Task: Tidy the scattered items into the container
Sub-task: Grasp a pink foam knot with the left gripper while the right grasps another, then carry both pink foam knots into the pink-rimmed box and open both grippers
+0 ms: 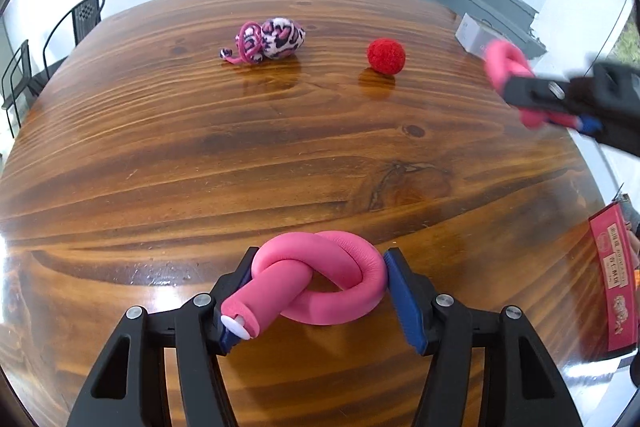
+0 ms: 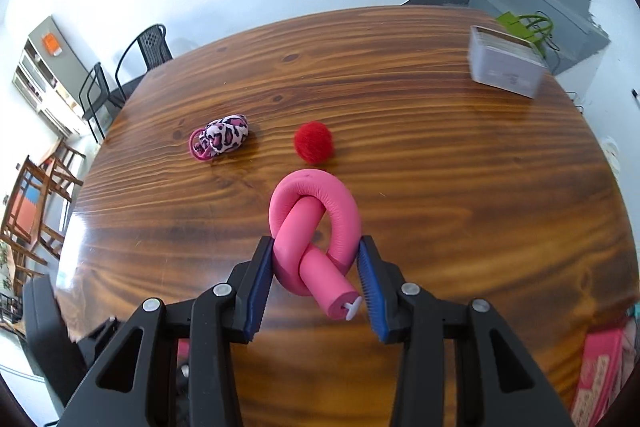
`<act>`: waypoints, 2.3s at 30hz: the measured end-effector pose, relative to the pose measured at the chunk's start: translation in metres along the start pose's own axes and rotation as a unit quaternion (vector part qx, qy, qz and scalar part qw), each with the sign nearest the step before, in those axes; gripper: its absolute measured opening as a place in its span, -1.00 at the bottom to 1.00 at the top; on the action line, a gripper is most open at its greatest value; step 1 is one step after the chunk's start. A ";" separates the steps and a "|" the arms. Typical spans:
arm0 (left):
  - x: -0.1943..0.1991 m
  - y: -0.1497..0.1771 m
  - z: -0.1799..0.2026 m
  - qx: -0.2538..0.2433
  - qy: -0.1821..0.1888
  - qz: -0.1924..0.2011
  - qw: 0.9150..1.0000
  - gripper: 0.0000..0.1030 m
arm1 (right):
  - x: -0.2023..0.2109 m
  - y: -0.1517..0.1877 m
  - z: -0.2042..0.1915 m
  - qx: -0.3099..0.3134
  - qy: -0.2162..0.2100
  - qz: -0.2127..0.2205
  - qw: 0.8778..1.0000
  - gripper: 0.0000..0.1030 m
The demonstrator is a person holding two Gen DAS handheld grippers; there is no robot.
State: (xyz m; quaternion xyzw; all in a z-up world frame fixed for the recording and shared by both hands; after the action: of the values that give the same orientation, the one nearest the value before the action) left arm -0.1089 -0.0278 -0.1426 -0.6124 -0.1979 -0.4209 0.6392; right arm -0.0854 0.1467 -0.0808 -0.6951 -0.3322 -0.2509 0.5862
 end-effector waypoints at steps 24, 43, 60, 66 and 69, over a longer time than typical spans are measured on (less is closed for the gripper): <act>0.069 0.000 0.212 -0.091 0.126 0.040 0.987 0.23 | 0.197 0.096 0.180 -0.103 0.107 0.062 0.987 -0.12; 0.057 0.001 0.401 -0.180 0.214 0.049 0.959 0.23 | 0.294 0.181 0.286 -0.191 0.178 0.080 0.962 -0.12; 0.013 0.016 0.417 -0.212 0.203 0.017 0.956 0.34 | 0.271 0.193 0.265 -0.179 0.115 0.057 0.975 -0.12; 0.026 0.015 0.411 -0.213 0.221 0.012 0.952 0.55 | 0.266 0.191 0.250 -0.145 0.087 0.049 0.984 -0.12; 0.029 0.014 0.409 -0.215 0.221 0.012 0.951 0.55 | 0.259 0.194 0.245 -0.139 0.079 0.040 0.986 -0.12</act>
State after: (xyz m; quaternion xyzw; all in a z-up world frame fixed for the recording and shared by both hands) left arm 0.0260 0.3506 -0.0588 -0.6290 0.0508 -0.5707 0.5254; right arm 0.2203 0.4130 -0.0610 -0.7605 -0.2189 -0.3252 0.5177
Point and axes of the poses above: each gripper's, at about its wrist camera, not at the fingertips, and x roughly against the way its jaws point, z to its right, y to its underside, the point moved 1 cm from there along -x, roughly the way its jaws point, and after that the axes turned 9 degrees about z, right-handed, at the moved point
